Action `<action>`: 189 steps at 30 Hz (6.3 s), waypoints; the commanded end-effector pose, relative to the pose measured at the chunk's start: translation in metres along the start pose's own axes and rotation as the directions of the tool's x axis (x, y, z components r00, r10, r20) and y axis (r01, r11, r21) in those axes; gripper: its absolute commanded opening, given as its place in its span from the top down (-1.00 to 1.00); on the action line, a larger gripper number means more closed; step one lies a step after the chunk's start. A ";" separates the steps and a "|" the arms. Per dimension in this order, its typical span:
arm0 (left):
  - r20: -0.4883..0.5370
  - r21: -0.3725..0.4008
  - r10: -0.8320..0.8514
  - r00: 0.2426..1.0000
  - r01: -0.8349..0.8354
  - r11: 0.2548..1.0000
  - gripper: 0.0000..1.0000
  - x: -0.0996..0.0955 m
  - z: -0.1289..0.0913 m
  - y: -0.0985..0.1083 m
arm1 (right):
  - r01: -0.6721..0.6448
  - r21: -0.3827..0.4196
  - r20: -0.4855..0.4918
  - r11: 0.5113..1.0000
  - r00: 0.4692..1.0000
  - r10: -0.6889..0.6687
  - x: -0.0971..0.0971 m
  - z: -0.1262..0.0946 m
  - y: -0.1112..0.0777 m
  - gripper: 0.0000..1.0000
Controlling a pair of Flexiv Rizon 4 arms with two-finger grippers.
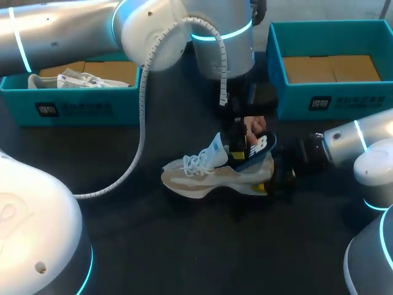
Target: Take the shoe out of the shoebox, open the shoe tongue, remove and reinsert the insole, then place the shoe into the shoebox
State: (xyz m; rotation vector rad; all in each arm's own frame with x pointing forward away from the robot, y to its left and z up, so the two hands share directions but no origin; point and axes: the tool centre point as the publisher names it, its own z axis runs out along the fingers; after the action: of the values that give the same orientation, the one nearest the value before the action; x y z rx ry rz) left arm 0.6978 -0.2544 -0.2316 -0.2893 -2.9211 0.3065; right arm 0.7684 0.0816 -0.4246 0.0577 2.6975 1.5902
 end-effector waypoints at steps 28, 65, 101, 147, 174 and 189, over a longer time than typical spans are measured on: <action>0.126 0.006 -0.080 0.989 0.080 0.997 0.07 -0.005 0.006 0.005 | -0.001 0.004 0.001 1.000 1.000 0.001 0.000 0.001 0.001 1.00; 0.331 0.178 -0.306 0.893 0.260 0.949 -0.11 -0.046 0.055 -0.006 | -0.001 0.004 0.001 1.000 1.000 0.001 0.000 0.001 0.001 1.00; 0.308 0.192 -0.343 0.887 0.295 0.936 -1.00 -0.050 0.066 -0.006 | -0.001 0.004 0.001 1.000 1.000 0.001 0.000 0.001 0.001 1.00; 0.592 0.303 -0.471 0.654 0.360 0.882 -0.81 -0.087 0.090 -0.006 | -0.001 0.004 0.001 1.000 1.000 0.001 0.000 0.001 0.001 1.00; 0.597 0.313 -0.495 0.632 0.385 0.868 0.51 -0.091 0.089 0.005 | -0.001 0.004 0.001 1.000 1.000 0.001 0.000 0.001 0.001 1.00; 0.521 0.310 -0.466 0.715 0.351 0.884 1.00 -0.080 0.079 -0.001 | -0.001 0.004 0.001 1.000 1.000 0.001 0.000 0.001 0.001 1.00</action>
State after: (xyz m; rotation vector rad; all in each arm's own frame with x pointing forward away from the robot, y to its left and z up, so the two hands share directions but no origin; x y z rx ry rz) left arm 0.7558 -0.2967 -0.3271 0.6231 -3.4039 0.6852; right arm 0.7685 0.0815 -0.4247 0.0583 2.6977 1.5899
